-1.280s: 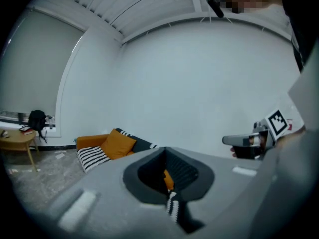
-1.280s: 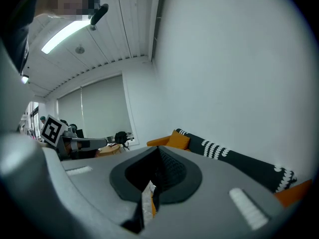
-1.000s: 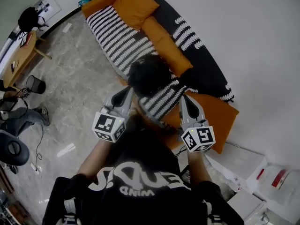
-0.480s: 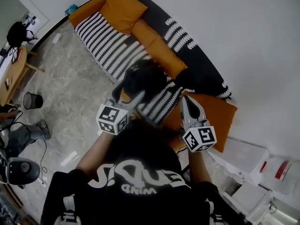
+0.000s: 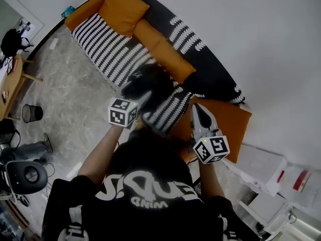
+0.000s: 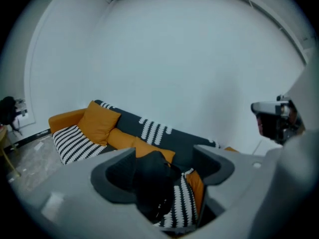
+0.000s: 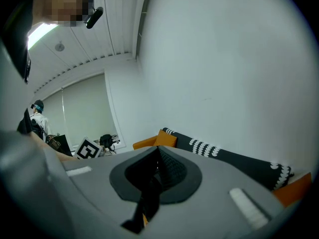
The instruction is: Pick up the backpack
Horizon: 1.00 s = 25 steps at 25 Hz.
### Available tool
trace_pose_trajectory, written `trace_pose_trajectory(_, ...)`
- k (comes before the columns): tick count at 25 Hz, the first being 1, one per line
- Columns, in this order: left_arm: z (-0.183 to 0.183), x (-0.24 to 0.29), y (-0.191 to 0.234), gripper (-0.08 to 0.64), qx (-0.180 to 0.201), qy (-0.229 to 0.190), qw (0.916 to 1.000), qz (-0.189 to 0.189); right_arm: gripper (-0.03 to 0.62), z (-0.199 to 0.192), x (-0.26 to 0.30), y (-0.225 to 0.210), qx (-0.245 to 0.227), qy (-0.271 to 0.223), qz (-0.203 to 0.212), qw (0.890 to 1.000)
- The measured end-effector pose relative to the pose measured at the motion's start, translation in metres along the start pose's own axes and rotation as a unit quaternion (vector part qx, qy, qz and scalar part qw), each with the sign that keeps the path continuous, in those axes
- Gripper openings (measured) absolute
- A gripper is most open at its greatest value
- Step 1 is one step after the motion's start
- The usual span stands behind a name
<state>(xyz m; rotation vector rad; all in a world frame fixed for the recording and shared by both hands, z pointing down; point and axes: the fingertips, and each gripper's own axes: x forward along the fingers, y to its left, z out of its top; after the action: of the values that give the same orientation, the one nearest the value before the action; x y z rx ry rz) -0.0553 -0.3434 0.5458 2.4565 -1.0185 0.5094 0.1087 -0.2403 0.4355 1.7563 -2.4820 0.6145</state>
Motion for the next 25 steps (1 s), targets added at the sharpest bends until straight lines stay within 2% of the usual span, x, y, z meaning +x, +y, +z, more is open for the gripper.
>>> trace_pose_trajectory(6, -0.031, 0.054, 0.016, 0.357, 0.014, 0.067, 0.9977, 0.002, -0.003, -0.004, 0.002, -0.012, 0.008, 0.012, -0.012, 1.000)
trace_pose_trajectory(12, -0.073, 0.090, 0.030, 0.356, 0.014, 0.134, 0.9908, 0.009, -0.003, -0.005, 0.000, -0.029, 0.014, 0.015, -0.033, 0.999)
trace_pose_trajectory(21, -0.088, 0.120, 0.025, 0.306, 0.012, 0.165, 0.9863, -0.001, -0.003, -0.013, -0.012, -0.050, 0.033, 0.026, -0.072, 0.997)
trace_pose_trajectory(25, -0.086, 0.126, 0.023, 0.201, 0.011, 0.163, 0.9865, -0.011, -0.003, -0.014, -0.016, -0.060, 0.038, 0.027, -0.087, 0.995)
